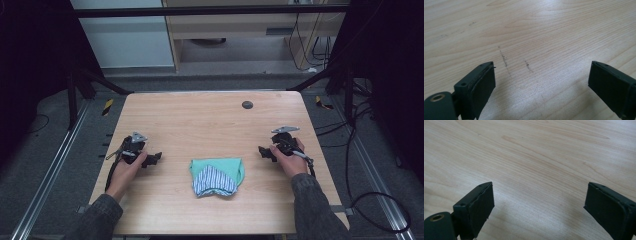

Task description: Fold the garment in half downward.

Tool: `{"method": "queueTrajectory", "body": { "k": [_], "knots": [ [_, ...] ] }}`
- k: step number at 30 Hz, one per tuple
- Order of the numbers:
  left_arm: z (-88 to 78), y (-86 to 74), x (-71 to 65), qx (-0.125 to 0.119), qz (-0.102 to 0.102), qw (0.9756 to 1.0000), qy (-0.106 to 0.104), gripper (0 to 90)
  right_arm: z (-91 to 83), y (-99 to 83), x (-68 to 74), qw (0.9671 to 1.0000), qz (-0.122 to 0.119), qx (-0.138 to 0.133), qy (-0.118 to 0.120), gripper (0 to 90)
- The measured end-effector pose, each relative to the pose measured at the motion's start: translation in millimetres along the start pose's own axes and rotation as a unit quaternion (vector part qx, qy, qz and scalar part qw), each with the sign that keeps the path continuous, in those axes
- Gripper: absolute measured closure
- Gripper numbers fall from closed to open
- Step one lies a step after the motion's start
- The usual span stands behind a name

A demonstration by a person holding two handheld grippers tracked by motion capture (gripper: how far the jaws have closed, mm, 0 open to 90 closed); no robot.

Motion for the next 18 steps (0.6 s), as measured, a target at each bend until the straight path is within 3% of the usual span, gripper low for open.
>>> {"method": "queueTrajectory", "body": {
  "k": [4,6,13,14,18],
  "knots": [
    [7.1,-0.3,-0.8,-0.005,-0.004,1.0,-0.007,4.9,4.9,-1.5,-2.2,0.9998,0.015,0.003,-0.011,5.9],
    [9.2,0.9,-1.4,-0.01,-0.008,0.9999,-0.003,4.5,9.2,-3.8,-2.1,0.9994,0.017,0.002,-0.031,6.9],
    [9.5,0.2,-1.4,-0.004,-0.003,1.0,-0.006,1.1,16.0,-6.0,1.3,0.9991,0.025,-0.01,-0.032,3.5],
    [9.8,-0.3,-0.8,-0.002,-0.012,0.9999,-0.001,0.0,17.8,-6.2,-0.5,0.9984,0.037,-0.001,-0.043,0.1],
    [9.7,-0.4,0.4,-0.002,-0.017,0.9999,0.003,0.0,17.4,-6.6,-0.6,0.998,0.041,-0.002,-0.049,0.1]
  ]
}}
Point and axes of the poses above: each handheld gripper's, and its own axes: z roughly forward along the jaws, y roughly out of its top, x roughly to its left, the point moved 6 cm from there along z, roughly forward along the jaws, and after that the axes turned 6 degrees about -y, right-handed, at the moved point
